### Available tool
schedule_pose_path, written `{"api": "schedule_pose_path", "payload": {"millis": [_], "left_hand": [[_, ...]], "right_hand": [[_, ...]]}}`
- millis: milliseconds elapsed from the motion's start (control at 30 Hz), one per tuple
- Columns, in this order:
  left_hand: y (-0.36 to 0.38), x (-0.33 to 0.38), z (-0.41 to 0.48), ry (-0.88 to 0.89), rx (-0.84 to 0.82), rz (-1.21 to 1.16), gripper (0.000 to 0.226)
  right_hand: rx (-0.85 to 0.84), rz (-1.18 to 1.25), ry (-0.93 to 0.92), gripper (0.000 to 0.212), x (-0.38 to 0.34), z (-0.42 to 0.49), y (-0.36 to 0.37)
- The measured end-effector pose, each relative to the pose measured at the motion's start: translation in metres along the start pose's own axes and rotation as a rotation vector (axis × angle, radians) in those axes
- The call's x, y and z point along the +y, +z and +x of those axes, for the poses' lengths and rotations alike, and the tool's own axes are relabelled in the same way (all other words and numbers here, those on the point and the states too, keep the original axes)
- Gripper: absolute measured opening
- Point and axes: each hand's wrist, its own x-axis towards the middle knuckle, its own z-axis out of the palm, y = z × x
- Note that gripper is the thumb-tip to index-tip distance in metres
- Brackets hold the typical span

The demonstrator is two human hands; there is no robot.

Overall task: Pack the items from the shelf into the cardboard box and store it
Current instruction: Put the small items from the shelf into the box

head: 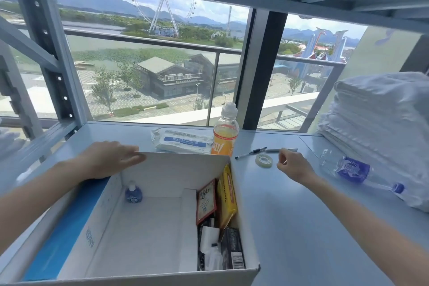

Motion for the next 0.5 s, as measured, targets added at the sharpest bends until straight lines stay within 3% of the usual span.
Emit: {"api": "schedule_pose_path", "payload": {"millis": [133, 267, 367, 500], "left_hand": [[-0.005, 0.006, -0.001, -0.138, -0.124, -0.046, 0.057], [-0.006, 0.016, -0.007, -0.185, -0.087, -0.067, 0.053], [-0.009, 0.019, -0.010, -0.199, -0.037, -0.064, 0.056], [-0.008, 0.021, -0.012, -0.206, -0.014, -0.076, 0.056]], "right_hand": [[-0.183, -0.076, -0.044, 0.028, 0.020, 0.033, 0.025], [-0.250, 0.063, 0.010, 0.047, 0.015, 0.056, 0.044], [-0.301, -0.054, 0.018, 0.036, 0.015, 0.063, 0.062], [-0.133, -0.048, -0.036, 0.026, 0.011, 0.058, 0.077]]}}
